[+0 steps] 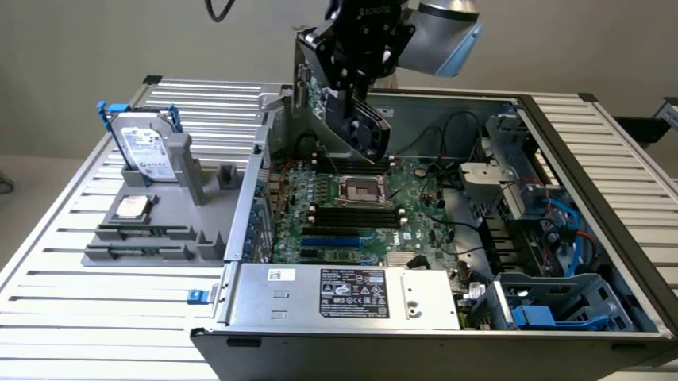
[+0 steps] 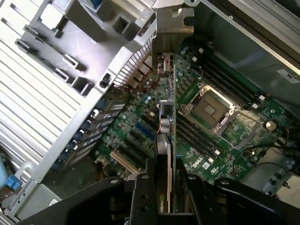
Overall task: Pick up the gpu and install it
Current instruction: 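Pick up the gpu and move the gpu toward the slot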
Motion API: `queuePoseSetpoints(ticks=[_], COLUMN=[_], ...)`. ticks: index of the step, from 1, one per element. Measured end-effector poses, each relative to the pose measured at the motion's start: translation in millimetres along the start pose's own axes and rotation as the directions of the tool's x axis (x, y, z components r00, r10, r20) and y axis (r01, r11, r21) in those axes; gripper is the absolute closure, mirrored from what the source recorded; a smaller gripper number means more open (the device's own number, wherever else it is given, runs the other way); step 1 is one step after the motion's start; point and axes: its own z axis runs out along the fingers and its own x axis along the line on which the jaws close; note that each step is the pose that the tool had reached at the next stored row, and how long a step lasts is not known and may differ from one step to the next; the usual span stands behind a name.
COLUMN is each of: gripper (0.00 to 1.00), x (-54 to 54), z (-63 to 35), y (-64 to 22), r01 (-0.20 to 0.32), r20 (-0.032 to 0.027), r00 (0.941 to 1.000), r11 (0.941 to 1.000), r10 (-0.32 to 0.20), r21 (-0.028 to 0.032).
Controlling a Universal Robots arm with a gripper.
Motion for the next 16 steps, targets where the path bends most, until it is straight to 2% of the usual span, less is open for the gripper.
queuePoseSetpoints(ticks=[4,7,9,12,16], gripper=[0.73,0.73,0.73,0.73,0.73], x=[-0.3,-0.6,-0.6,-0.7,-0.8], z=[3.0,6.2,7.3,8.5,9.6], y=[-0.1,-0.2,-0.3,-0.3,-0.3], r01=[0.071,0.127,0.158,0.202,0.255], r20=[-0.0028,-0.0045,0.0001,0.0183,0.0480], r00=[0.9974,0.9919,0.9874,0.9792,0.9663], r11=[0.9974,0.9919,0.9873,0.9794,0.9667], r10=[-0.071,-0.127,-0.158,-0.202,-0.253], r21=[0.0064,0.0108,0.0076,-0.0063,-0.0277])
